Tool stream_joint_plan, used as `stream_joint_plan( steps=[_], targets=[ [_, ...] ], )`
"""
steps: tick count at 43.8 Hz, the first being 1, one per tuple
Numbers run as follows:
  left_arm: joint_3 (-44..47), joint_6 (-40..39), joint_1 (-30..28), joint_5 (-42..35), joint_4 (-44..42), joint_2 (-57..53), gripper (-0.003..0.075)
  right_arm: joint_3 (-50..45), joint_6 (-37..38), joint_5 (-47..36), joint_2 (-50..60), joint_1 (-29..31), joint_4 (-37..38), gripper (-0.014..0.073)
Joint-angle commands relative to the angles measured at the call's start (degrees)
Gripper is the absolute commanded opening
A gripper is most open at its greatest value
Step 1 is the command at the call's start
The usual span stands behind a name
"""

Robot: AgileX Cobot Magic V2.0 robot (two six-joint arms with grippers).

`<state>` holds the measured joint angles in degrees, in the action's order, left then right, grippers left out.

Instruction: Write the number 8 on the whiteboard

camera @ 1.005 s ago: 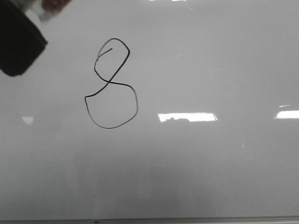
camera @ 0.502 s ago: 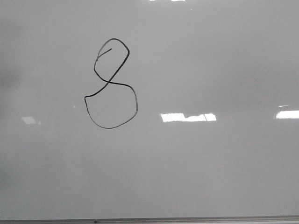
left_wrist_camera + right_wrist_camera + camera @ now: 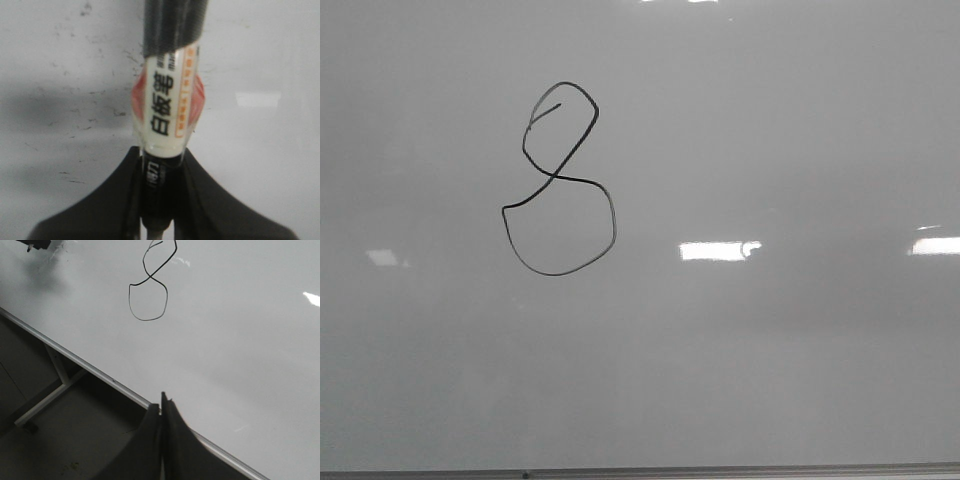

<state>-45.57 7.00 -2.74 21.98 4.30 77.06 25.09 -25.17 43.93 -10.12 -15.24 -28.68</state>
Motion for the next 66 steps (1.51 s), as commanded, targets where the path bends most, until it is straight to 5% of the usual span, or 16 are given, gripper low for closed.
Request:
stream_joint_plan(
  steps=[1,11,23,36,48,66],
  targets=[
    [-1.4,-0.9,-0.1,-5.6,0.9,1.1,-0.001,1.3,0.2,-4.4,-0.7,0.3,-1.1,-0.0062],
    [-1.8,-4.9,-0.1,-5.3,0.9,5.8,0.0002,1.3,0.2,-4.4,-0.7,0.3,-1.1,-0.0062],
    [-1.8,-4.9,-0.1,-5.3,0.9,6.0,0.0176,1.3,0.2,-4.4,-0.7,0.3,-1.1,-0.0062],
    [-1.8,-4.9,-0.1,-5.8,0.9,6.0,0.025,1.3,0.2,-4.3,-0.7,0.3,-1.1,-0.0062],
    [-1.8,-4.9,-0.1,-4.8,0.9,5.0,0.0525,1.3,0.2,-4.1,-0.7,0.3,-1.1,-0.0062],
    [4.0,-4.8,0.5,-4.1,-0.5,-15.2,0.043,1.3,0.2,-4.1,-0.7,0.3,-1.1,-0.0062]
  ],
)
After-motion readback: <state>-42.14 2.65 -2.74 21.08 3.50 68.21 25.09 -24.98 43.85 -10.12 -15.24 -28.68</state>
